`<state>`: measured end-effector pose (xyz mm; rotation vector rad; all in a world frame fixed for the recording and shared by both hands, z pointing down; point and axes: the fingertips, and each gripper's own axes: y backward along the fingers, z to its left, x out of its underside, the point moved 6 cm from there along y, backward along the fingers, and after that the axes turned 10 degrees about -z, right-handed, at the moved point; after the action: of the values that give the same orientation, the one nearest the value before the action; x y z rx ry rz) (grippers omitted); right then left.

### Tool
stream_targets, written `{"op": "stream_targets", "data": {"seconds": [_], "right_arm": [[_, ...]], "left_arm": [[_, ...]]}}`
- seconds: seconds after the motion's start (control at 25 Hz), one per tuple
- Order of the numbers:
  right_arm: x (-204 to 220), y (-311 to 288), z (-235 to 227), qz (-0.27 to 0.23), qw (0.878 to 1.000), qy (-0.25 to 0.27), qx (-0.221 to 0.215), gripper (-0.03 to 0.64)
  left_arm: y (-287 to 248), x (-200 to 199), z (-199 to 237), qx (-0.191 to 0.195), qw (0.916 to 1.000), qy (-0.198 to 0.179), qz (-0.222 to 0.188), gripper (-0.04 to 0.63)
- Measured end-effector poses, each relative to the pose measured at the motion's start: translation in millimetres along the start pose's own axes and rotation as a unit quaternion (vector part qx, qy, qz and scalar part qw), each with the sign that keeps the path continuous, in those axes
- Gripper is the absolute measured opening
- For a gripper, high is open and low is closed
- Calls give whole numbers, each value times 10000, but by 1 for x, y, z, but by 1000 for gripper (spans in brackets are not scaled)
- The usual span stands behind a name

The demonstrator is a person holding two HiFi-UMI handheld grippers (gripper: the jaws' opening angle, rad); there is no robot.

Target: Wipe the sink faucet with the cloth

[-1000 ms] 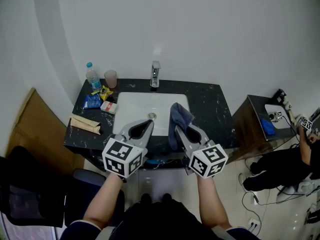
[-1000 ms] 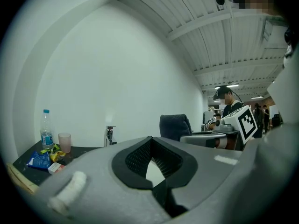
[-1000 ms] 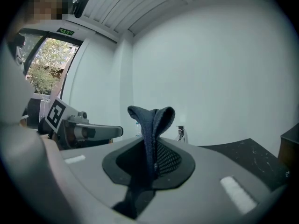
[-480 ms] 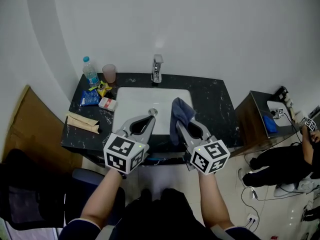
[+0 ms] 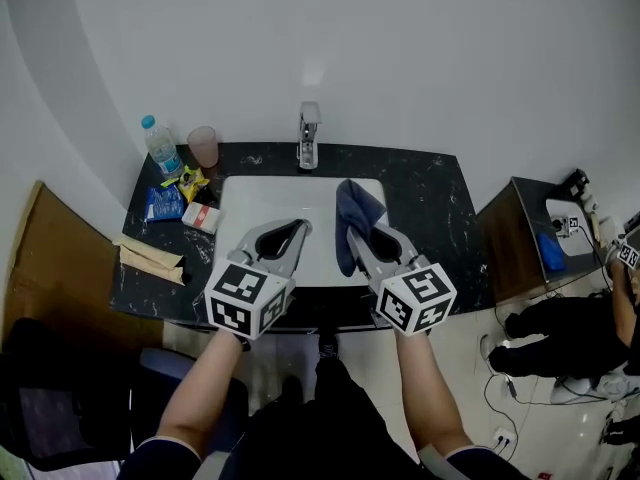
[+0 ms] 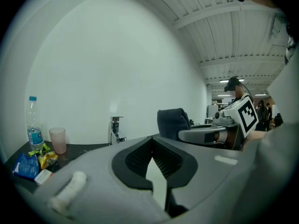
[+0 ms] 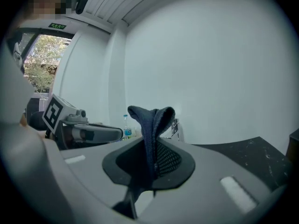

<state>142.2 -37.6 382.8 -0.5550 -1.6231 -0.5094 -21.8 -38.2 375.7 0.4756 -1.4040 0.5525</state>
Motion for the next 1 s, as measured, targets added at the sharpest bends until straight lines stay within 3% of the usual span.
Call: {"op": "stream_targets", "data": {"seconds": [0.4,0.64,0.84,1.0], "right_arm": [[14,-97,-97,321,9968,490,-544,58],[-14,-144,-128,174,9905,1060,-860,58],[-49,-206,-133,260,9712,2002,-1270,58],[-53,-265,-133,839,9468,2645,-1628,57]], "left_arm": [[-90,26,52,-754,9962,-33,426,2],[-116,28,67,-1122,9928,-181,373,2],[-135,28,79,-1058,9941,-161,182,2],[-148,30,91,-932,9955,-37,179,2]]}}
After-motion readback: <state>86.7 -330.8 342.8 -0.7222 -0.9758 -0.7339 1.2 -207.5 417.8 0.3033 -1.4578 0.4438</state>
